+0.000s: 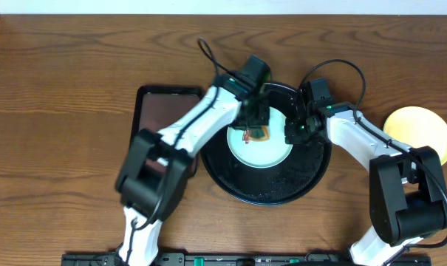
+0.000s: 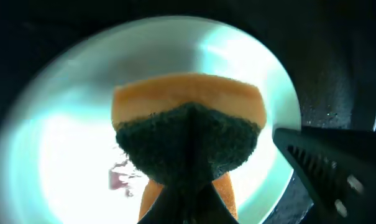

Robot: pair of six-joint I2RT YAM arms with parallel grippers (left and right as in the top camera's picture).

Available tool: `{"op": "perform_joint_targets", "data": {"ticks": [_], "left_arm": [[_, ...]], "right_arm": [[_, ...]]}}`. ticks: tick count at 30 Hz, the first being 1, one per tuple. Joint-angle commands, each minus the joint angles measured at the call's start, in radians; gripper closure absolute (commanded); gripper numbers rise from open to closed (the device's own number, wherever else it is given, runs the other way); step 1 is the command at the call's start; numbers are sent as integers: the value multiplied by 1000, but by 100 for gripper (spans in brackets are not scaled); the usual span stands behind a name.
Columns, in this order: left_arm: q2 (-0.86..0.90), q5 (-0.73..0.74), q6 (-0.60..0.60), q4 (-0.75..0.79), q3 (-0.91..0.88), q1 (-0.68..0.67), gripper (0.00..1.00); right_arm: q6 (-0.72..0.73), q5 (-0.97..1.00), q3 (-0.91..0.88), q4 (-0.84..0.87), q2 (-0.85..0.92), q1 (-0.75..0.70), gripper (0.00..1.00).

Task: Clean dirty plates on tray and stack at the side
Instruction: 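Scrub the pale green plate's red sauce with the sponge in the left gripper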

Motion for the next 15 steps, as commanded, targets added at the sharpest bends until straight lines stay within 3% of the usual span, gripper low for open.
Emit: {"op": "perform_joint_targets", "data": {"ticks": [1,4,13,15], "left_arm": [[69,92,-25,24,11,-27,93],[110,42,-25,-7,11,-18,93],[114,-573,31,-202,11,17,93],[114,-641,36,-222,11,13,92]], "right_arm": [[5,40,-13,-15,1,13,99],[4,40,-13,-23,1,13,99],[4,41,-13,-26,1,13,99],[5,41,-13,-27,1,13,99]]}}
